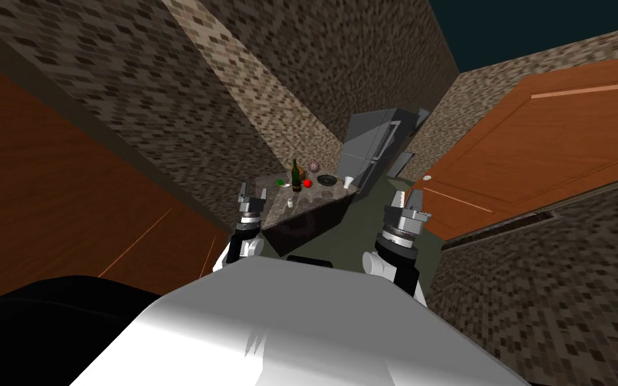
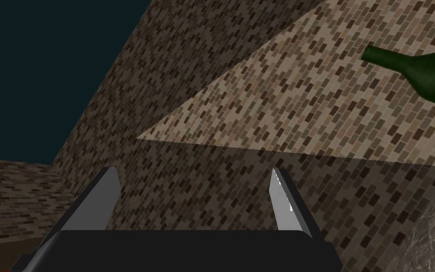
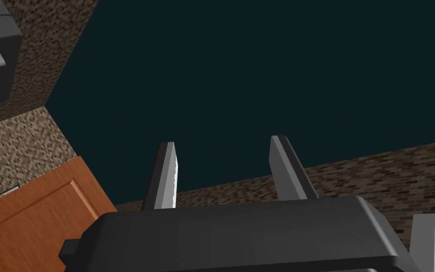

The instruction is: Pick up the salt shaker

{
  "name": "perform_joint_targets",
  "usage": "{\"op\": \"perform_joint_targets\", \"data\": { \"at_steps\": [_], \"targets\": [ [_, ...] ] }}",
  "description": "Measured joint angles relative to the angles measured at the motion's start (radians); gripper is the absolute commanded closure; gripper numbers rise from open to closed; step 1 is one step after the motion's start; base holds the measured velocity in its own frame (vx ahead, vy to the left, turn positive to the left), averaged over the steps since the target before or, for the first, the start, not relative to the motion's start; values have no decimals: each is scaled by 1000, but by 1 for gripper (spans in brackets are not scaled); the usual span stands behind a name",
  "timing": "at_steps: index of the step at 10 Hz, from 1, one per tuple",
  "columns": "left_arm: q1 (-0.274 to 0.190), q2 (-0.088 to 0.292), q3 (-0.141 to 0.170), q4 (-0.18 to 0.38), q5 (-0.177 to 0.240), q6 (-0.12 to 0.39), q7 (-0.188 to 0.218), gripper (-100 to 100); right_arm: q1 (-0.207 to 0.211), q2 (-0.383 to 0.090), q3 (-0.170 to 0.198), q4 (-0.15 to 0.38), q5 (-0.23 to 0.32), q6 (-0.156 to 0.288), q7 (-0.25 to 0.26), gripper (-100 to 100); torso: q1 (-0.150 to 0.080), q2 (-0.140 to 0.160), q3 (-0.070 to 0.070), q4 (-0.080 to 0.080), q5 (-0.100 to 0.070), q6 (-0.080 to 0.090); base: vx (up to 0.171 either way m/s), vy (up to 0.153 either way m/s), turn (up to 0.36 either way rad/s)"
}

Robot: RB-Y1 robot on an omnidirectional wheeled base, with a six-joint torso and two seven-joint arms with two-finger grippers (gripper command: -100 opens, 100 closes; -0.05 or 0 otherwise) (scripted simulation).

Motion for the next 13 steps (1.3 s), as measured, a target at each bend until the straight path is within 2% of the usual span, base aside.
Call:
{"op": "perform_joint_targets", "data": {
  "at_steps": [6, 10, 13],
  "targets": [
    [-30, 27, 8, 174, 145, 4, 104, -100, 0, 0, 0, 0, 0, 0, 0, 0, 2, 1, 1, 0, 0, 0, 77, -158, 172],
    [-29, 22, 6, 245, 223, 15, 155, -100, 0, 0, 0, 0, 0, 0, 0, 0, 4, 2, 1, 0, 1, 0, 56, -132, 87],
    [-51, 18, 13, 308, 276, 31, 188, -100, 0, 0, 0, 0, 0, 0, 0, 0, 5, 2, 1, 1, 1, 1, 50, -117, 28]
  ]
}}
